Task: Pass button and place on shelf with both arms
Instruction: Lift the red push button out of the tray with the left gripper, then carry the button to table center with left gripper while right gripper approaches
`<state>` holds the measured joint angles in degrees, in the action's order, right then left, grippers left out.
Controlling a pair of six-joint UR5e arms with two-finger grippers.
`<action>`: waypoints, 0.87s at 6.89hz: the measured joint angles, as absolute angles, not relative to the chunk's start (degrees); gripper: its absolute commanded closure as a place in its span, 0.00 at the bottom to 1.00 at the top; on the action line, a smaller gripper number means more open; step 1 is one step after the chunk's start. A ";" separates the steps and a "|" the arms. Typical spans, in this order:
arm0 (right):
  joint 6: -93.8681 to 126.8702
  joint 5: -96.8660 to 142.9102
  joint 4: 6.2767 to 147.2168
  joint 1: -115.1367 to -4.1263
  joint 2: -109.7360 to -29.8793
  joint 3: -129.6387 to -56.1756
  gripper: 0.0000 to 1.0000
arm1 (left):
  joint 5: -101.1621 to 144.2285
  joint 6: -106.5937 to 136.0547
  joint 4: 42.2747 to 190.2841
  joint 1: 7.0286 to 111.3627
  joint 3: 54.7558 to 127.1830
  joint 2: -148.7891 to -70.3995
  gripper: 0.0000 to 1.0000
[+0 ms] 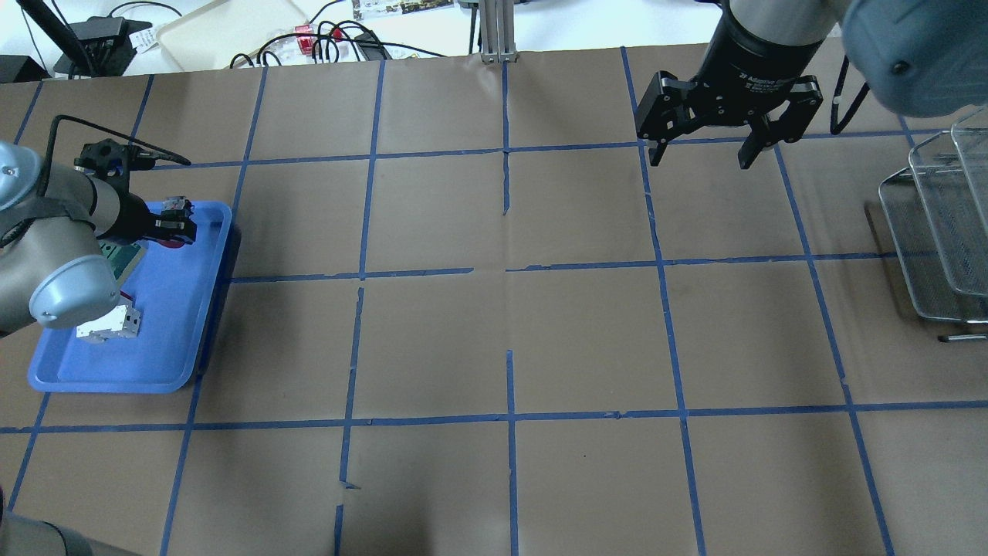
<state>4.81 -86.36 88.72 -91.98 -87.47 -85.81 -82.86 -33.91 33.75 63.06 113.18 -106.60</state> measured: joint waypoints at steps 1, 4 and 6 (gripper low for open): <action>4.84 -86.55 88.87 -91.80 -87.64 -85.49 0.00 | -82.36 -39.15 36.32 65.62 110.37 -106.88 0.85; 2.91 -86.57 90.43 -91.79 -89.29 -84.40 0.00 | -85.09 -59.91 42.62 71.48 108.31 -106.62 1.00; -1.68 -85.91 90.45 -92.32 -90.47 -84.66 0.00 | -85.41 -69.83 44.23 76.09 107.98 -106.47 1.00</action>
